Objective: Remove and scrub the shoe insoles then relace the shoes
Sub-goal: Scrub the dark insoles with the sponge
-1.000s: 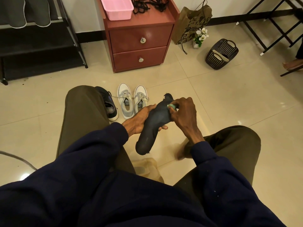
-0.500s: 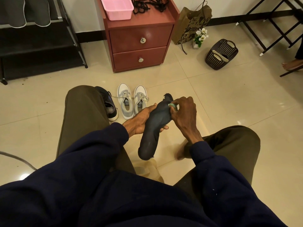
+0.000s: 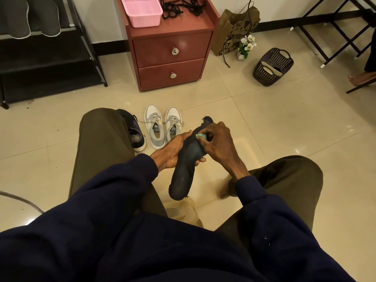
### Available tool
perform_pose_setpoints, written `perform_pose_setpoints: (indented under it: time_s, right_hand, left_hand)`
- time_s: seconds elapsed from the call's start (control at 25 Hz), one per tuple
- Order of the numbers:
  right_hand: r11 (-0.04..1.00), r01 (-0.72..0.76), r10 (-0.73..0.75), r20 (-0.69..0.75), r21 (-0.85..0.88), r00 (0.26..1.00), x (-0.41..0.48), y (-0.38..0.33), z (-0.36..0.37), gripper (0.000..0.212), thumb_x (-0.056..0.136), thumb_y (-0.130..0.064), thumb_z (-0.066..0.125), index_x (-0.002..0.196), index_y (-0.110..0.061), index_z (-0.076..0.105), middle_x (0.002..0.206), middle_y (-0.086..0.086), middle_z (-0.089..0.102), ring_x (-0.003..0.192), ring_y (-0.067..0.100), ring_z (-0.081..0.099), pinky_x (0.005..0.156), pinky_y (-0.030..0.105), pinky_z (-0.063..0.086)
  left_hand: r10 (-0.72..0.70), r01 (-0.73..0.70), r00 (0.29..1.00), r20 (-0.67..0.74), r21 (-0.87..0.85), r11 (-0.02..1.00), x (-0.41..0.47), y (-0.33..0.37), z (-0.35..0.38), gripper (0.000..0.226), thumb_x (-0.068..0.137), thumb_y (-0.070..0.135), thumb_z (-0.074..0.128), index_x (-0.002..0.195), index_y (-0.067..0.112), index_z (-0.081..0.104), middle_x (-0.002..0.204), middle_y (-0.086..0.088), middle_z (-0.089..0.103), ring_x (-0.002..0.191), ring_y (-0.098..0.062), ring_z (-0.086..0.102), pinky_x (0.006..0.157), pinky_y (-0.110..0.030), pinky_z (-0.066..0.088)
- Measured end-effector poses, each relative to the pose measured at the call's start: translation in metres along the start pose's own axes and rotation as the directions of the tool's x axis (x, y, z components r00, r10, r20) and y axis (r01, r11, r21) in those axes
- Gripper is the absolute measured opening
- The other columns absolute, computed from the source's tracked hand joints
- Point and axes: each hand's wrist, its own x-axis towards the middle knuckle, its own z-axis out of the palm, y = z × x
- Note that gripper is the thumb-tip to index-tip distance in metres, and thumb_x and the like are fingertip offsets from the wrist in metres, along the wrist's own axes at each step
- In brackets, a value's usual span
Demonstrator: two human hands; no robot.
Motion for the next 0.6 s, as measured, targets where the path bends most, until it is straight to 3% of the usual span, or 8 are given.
perform_pose_setpoints:
  time_s: [0.2,0.4,0.52,0.6]
  right_hand:
    - [0.975,-0.140,0.127,-0.081,-0.173,0.989,0.006,0.013,-0.005,0.001,0.083,-0.019,0.074,0.083,-0.018,0.075,0.083,0.000,0.068,0.088,0.022,0.051,0.072,0.047,0.049]
    - [0.998,-0.015,0.014,-0.018,-0.056,1.000,0.002,-0.001,0.001,0.006,0.085,-0.025,0.075,0.090,-0.021,0.077,0.087,-0.005,0.068,0.089,0.015,0.050,0.069,0.032,0.044]
    - [0.966,-0.118,0.112,-0.042,-0.228,0.993,0.006,0.011,-0.002,0.008,0.086,-0.022,0.072,0.091,-0.017,0.075,0.089,0.002,0.068,0.091,0.023,0.052,0.073,0.043,0.046]
    - [0.954,-0.190,0.180,-0.066,-0.233,0.981,0.006,0.024,-0.006,0.007,0.085,-0.019,0.071,0.090,-0.016,0.075,0.088,0.003,0.070,0.094,0.025,0.053,0.076,0.046,0.048]
  left_hand:
    - [-0.010,0.010,1.000,-0.023,0.011,1.000,0.001,-0.002,-0.002,0.054,0.107,0.051,0.038,0.124,0.005,0.063,0.103,-0.021,0.072,0.078,-0.035,0.070,0.064,-0.036,0.055]
    - [-0.004,0.004,1.000,-0.005,0.003,1.000,0.002,-0.001,-0.005,0.056,0.106,0.054,0.038,0.131,0.009,0.060,0.107,-0.021,0.071,0.080,-0.035,0.070,0.063,-0.036,0.057]
    - [-0.019,0.019,1.000,-0.019,0.018,1.000,0.002,-0.002,-0.003,0.055,0.107,0.052,0.037,0.126,0.007,0.063,0.104,-0.019,0.073,0.077,-0.034,0.069,0.063,-0.035,0.055]
    - [-0.011,0.011,1.000,-0.006,0.026,1.000,0.000,-0.002,0.000,0.058,0.108,0.051,0.033,0.122,0.007,0.066,0.105,-0.017,0.074,0.076,-0.032,0.068,0.063,-0.034,0.054]
